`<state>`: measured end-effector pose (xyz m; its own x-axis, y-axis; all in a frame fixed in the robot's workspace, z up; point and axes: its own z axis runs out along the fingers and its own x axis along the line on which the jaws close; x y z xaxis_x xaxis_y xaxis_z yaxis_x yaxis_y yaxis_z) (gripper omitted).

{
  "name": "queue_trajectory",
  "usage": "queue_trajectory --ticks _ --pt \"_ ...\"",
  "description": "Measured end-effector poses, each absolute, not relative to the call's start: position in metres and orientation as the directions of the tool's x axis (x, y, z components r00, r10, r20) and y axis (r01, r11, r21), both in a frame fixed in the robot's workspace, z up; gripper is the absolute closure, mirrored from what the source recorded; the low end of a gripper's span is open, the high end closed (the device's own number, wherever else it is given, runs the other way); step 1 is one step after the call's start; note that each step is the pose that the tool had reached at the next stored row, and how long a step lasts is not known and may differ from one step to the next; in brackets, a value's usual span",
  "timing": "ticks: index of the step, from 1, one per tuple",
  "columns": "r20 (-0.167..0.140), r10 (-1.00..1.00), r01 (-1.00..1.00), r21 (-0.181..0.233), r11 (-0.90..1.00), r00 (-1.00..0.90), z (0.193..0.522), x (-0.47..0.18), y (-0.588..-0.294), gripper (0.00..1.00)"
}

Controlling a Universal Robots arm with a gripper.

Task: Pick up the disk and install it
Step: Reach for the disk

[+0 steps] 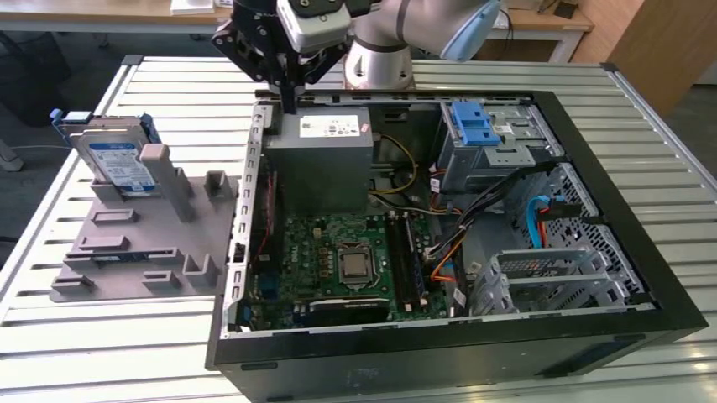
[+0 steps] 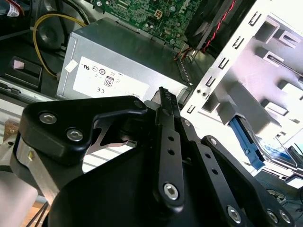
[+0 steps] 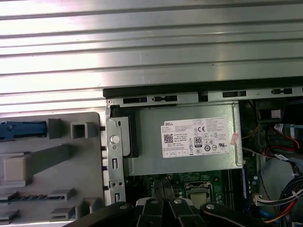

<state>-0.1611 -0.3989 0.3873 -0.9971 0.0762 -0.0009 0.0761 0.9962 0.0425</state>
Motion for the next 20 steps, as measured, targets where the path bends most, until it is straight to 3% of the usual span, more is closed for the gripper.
queue_trajectory --ticks 20 --pt "0.007 0.076 0.076 0.042 0.996 -0.997 0.3855 -0.1675 -0.3989 0.89"
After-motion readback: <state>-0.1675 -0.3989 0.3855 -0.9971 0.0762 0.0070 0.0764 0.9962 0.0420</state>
